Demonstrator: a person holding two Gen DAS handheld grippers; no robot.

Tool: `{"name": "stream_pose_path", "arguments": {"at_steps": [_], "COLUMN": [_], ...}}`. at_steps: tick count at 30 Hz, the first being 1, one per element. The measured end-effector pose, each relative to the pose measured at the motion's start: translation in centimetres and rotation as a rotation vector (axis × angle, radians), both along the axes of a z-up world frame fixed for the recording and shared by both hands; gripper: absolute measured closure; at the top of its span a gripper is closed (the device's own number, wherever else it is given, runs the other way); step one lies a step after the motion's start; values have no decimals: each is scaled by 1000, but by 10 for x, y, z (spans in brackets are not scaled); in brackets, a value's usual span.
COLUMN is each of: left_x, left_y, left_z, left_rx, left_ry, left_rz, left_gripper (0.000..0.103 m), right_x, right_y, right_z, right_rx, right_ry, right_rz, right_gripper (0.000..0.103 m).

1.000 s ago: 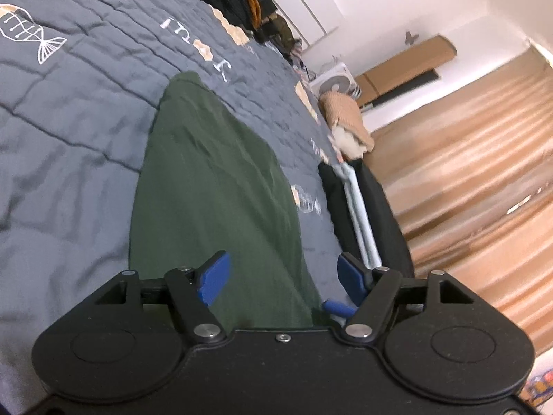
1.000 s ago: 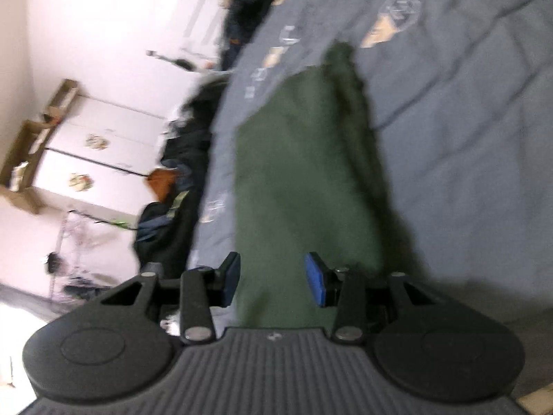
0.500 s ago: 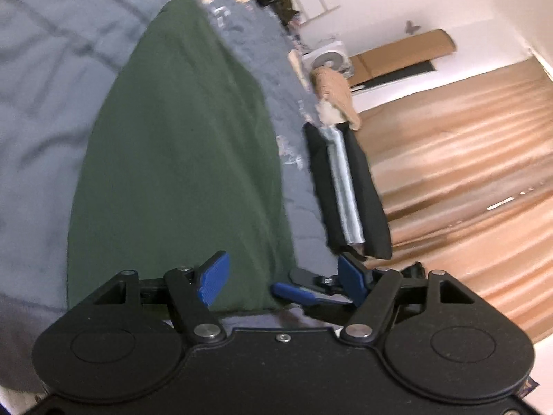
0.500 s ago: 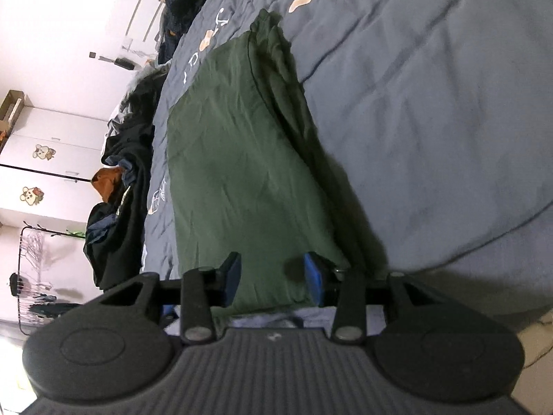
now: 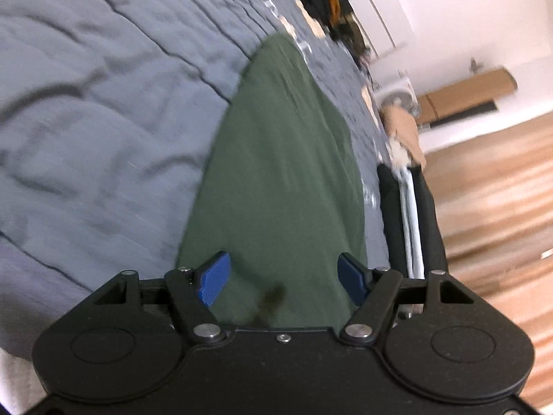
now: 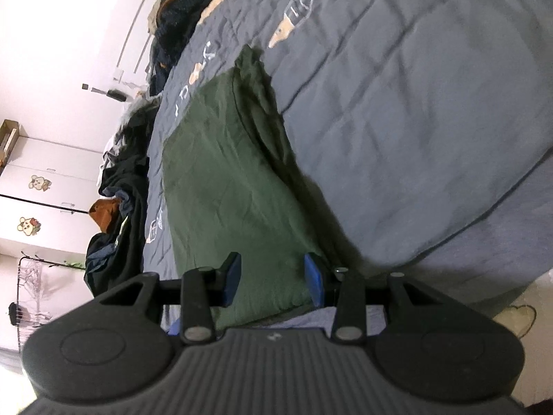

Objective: Fold clothes

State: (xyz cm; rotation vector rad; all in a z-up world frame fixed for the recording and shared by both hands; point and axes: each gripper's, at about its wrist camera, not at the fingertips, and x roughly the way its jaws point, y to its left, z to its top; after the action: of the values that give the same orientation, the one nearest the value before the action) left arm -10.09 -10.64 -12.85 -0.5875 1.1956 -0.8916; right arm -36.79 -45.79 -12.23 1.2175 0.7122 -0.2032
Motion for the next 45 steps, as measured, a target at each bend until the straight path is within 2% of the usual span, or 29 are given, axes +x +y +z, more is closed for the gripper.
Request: {"name": "stream_pose_path", "arguments": {"at_steps": [5, 10, 12, 16, 27, 35, 40, 45], "left_x": [-3, -1, -2, -4, -7, -8, -14, -25], "left_y": [6, 3, 1, 0, -3, -2, -1, 5], "left_z": [22, 18, 15, 13, 9, 9, 20, 30], "left_rx": [47, 103, 130, 136, 175, 179, 199, 186], "left_ry": [-123, -108, -119, -125, -134, -134, -194, -222], "left_rz": [36, 19, 11, 16, -5, 1, 8, 4], "left_gripper": [32, 31, 31, 28, 28, 28, 28, 28], "right_x": [-11, -14, -9, -2, 23, 18, 12, 6], "right_y": [-2, -8, -7, -1, 18, 18, 24, 31], "right_z": [15, 16, 15, 16, 6, 6, 13, 20], "right_rx": [-75, -134, -142, -157, -248, -227, -257, -288], "right_ry": [-55, -39, -38, -58, 78, 69, 57, 42], "right_rz": [-97, -179, -165, -124, 16, -3, -28, -52], "right_gripper": [59, 59, 58, 57, 54, 54, 54, 53]}}
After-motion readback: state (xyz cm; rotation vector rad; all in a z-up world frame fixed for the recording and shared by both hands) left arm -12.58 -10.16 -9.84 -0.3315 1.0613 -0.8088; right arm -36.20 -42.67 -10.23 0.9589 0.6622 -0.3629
